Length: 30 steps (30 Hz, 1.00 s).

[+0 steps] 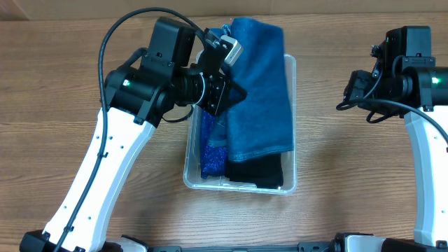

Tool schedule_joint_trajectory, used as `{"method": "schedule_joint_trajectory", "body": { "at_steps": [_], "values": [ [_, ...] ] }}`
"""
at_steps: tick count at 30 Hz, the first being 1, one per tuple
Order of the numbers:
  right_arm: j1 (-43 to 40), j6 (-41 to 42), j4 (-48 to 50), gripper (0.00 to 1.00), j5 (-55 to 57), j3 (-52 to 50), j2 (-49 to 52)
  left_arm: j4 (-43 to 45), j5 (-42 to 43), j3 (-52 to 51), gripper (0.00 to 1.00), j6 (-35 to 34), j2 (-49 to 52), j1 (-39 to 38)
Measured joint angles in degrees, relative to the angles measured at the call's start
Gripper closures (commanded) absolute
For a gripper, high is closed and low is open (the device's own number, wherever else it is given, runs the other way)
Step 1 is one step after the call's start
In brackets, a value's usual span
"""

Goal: Pack container
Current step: 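Push and smooth the denim cloth flat inside the bin with the left gripper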

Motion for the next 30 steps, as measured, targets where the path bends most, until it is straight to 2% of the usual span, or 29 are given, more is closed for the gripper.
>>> {"method": "schedule_joint_trajectory", "body": {
  "at_steps": [6,11,17,22,23,24,25,27,28,30],
  "values": [
    [0.00,0.00,-0.04,0.44,-0.02,0.00,0.00,1.77,6.71,0.02,0.96,-5.05,-0.17,-0.26],
    [0.00,0.00,-0.04,0.44,-0.02,0.00,0.00,-0.31,5.60,-0.33,0.96,-5.31,0.26,-0.39],
    [0.00,-0.13,-0.02,0.44,-0.02,0.00,0.00,6.05,4.35,-12.68,0.96,-5.16,7.76,-0.57],
    [0.00,-0.13,-0.02,0.44,0.00,0.00,0.00,5.62,1.95,-12.85,0.95,-4.94,9.73,-0.24],
    [0.00,-0.13,0.00,0.44,-0.02,0.00,0.00,5.22,0.57,-12.85,0.88,-4.90,9.84,-0.24],
    [0.00,-0.11,0.02,0.44,0.00,0.00,0.00,4.57,-0.94,-12.85,0.57,-4.79,9.86,-0.26],
    [0.00,-0.13,0.00,0.44,-0.02,0.00,0.00,3.37,-3.21,-12.85,0.36,-4.79,9.90,-0.26],
    [0.00,-0.11,-0.04,0.44,-0.02,0.00,0.00,-0.15,-8.55,-12.87,0.16,-4.48,10.10,-0.26],
    [0.00,-0.11,-0.02,0.44,0.00,0.00,0.00,-2.23,-11.69,-12.87,0.09,-4.50,10.29,-0.20],
    [0.00,-0.15,-0.02,0.44,0.00,0.00,0.00,-3.30,-15.41,-12.90,0.10,-4.33,10.69,0.04]
  ]
}}
